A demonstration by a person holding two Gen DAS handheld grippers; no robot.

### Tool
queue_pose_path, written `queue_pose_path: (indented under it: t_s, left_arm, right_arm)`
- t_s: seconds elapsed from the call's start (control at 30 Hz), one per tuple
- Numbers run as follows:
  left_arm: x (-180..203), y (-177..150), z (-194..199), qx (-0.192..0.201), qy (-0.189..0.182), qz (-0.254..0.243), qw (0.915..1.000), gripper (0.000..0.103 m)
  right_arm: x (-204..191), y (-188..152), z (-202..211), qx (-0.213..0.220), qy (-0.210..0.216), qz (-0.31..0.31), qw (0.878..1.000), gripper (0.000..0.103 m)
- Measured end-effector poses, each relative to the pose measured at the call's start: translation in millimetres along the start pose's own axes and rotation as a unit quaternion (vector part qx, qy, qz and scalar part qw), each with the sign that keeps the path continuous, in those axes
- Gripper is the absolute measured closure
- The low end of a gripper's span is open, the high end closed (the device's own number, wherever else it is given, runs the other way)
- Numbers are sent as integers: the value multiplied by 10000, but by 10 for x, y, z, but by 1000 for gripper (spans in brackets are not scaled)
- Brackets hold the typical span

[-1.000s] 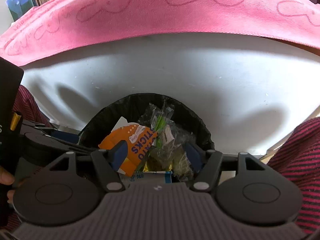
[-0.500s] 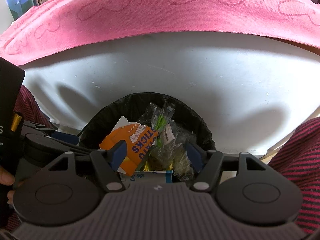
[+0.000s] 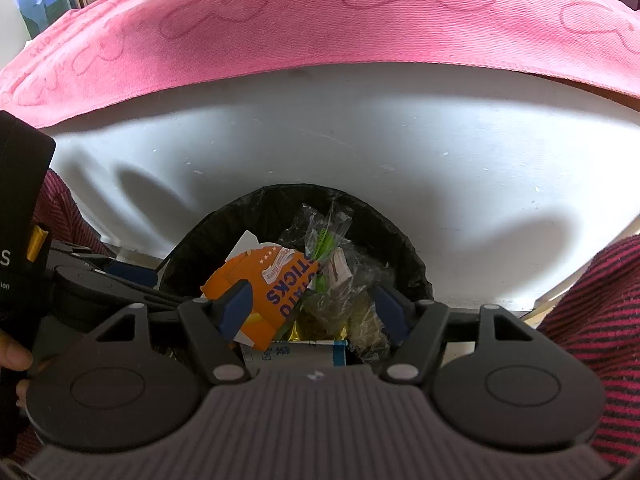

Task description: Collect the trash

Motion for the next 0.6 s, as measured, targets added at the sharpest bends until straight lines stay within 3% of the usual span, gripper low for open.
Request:
queue_pose_path:
  t_s: [0.6]
  left_arm:
    - [-21,3,-7,-7,-2,-5,10000,18]
  right_arm:
    - [-9,-6,-9,-10,2,5,10000,24]
Point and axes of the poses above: each gripper's, at about its wrist camera, not at the fingertips, and z roughly against the way its jaws point, x to its right, y to its top, the point moved 6 cm from there along -z, roughly the way its jaws point, and after that the axes turned 4 degrees about y, right-handed, at the moved point
